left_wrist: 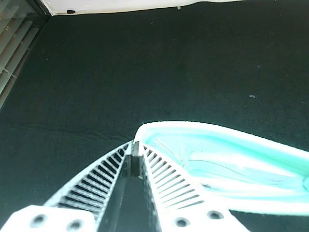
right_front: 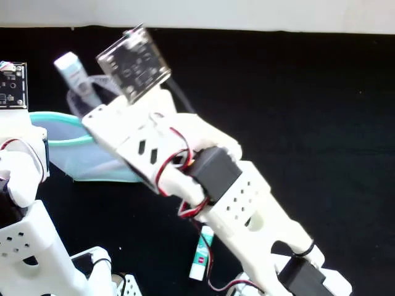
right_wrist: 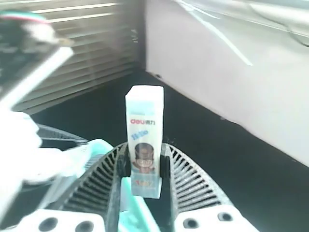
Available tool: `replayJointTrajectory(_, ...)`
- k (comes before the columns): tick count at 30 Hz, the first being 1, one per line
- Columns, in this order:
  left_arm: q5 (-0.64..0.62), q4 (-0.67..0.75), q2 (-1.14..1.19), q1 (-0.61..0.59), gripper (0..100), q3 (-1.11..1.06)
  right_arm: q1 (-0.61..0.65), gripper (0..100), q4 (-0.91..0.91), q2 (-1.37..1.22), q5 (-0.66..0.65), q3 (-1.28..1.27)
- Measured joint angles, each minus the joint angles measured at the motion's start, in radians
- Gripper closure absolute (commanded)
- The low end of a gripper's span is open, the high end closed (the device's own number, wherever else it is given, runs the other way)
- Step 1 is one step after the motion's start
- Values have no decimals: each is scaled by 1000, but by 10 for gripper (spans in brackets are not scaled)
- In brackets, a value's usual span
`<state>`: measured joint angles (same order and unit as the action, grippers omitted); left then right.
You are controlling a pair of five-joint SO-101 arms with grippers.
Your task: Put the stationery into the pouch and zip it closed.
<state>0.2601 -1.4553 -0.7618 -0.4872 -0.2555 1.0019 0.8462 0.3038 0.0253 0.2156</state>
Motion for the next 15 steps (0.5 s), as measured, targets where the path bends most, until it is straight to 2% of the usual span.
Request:
replayJointTrajectory(12, 0, 0, -2, 0, 993, -28, 68, 990, -51, -161, 9, 9)
replayJointTrajectory(15, 0, 15, -2, 0, 993, -31, 68, 990, -51, -180, 48, 9)
